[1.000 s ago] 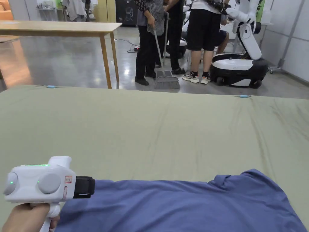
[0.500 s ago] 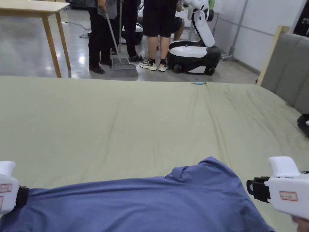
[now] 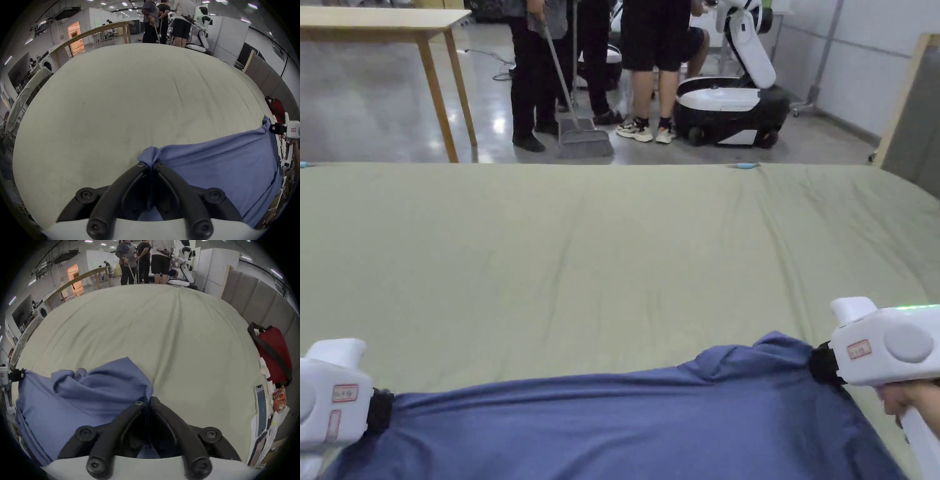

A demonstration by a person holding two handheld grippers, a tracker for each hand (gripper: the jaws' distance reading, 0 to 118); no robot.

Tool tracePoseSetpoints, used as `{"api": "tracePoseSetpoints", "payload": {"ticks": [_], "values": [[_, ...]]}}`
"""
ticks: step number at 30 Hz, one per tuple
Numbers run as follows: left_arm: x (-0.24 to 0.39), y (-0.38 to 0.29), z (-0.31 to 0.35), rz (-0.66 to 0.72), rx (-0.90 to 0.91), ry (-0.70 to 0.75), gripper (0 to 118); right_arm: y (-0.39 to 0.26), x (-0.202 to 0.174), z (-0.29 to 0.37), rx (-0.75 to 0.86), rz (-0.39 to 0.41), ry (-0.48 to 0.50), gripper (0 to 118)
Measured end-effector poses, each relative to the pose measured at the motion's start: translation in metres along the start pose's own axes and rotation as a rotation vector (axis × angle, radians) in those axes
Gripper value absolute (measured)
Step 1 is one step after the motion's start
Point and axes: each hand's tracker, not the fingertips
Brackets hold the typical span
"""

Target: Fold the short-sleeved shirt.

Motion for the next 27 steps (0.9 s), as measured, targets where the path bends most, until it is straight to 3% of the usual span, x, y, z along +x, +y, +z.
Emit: {"api": "tracePoseSetpoints", "payload": {"ticks": [14,21,27], "values": [[-0.02,-0.059,0.137,-0.01,0.185,-0.08,2,-0.074,-0.01,0.187,0.226,-0.034,0.123,2],[-0.031,-0.141,0.19,-0.021,0.248,-0.111,2,-0.166,-0.02,0.248,0.274,-0.035,0.136,2],[-0.033,-0.202,0.209,-0.026,0.278,-0.118,2,-0.23,-0.03,0.264,0.271,-0.052,0.136,2]]}}
